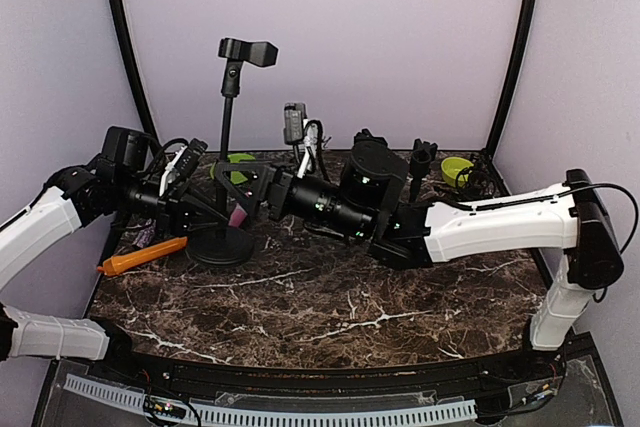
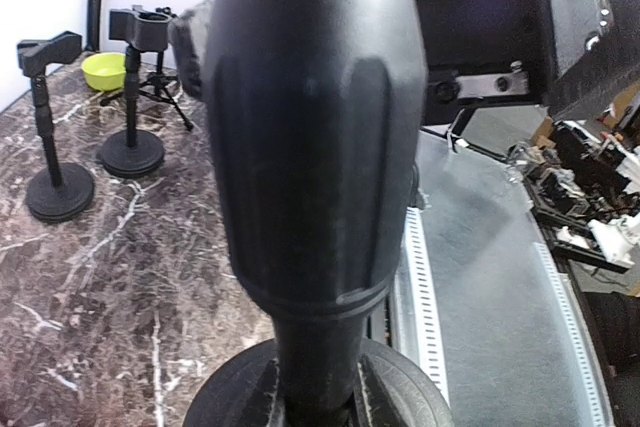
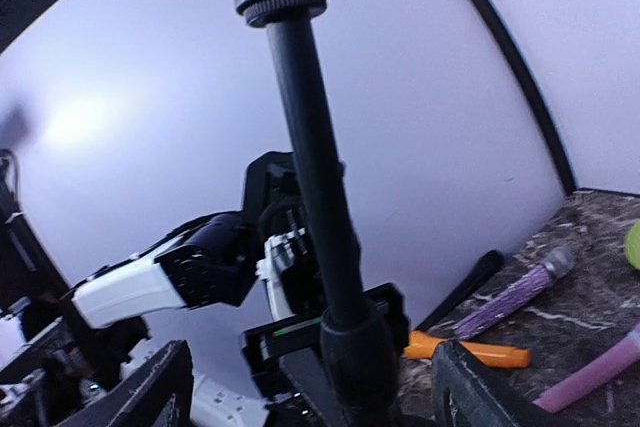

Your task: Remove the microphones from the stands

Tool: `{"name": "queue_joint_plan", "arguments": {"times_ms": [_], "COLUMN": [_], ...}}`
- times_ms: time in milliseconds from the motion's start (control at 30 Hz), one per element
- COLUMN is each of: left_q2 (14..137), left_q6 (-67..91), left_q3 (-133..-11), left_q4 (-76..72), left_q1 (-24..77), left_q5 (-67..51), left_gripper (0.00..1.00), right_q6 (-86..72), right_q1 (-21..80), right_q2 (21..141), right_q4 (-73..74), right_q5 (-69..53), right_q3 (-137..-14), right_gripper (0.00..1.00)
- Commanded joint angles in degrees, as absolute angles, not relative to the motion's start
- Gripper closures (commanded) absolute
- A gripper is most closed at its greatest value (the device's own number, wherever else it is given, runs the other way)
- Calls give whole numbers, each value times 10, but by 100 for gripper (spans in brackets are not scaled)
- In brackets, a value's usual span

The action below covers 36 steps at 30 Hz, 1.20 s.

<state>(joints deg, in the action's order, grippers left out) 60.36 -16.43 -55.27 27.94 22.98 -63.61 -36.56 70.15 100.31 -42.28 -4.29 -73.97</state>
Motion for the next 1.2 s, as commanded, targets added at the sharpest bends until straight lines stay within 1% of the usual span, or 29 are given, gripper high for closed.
{"name": "queue_joint_plan", "arguments": {"times_ms": [0,100,267,500,567,700,733,833,867,933,1033,1100,1167], "left_q2": [588,589,591,592,593,592,592,592,592,592,593,593,595], "left_q6": [-187,-180,-186,-213,-220,-224,-225,-223,-220,-213,-192,-172,-146], "left_q3": [-578,-578,-581,-576,-576,-575,-575,-577,-578,-580,-582,-583,-586], "left_q4": [244,237,244,253,259,260,260,260,260,260,253,244,235], "left_q1": [226,226,227,226,226,226,227,227,226,226,226,226,226], "left_q5": [-603,-606,-603,-585,-584,-585,-584,-587,-591,-600,-620,-640,-670], "left_gripper": [100,100,100,100,100,100,100,100,100,100,100,100,100], "right_q6": [-281,-269,-239,-239,-241,-249,-252,-260,-259,-254,-246,-245,-259], "right_q1": [726,738,748,749,749,749,749,748,747,746,742,738,731], "right_q2": [1001,1007,1015,1045,1055,1069,1071,1071,1067,1060,1044,1035,1026], "right_q4": [-237,-233,-257,-248,-241,-229,-227,-232,-240,-263,-324,-370,-435], "right_q5": [175,196,193,174,173,168,166,157,151,134,70,19,-64], "right_q3": [-797,-808,-819,-861,-875,-896,-898,-896,-891,-878,-849,-830,-805], "right_gripper": [22,30,42,47,51,68,73,94,99,100,100,100,100]}}
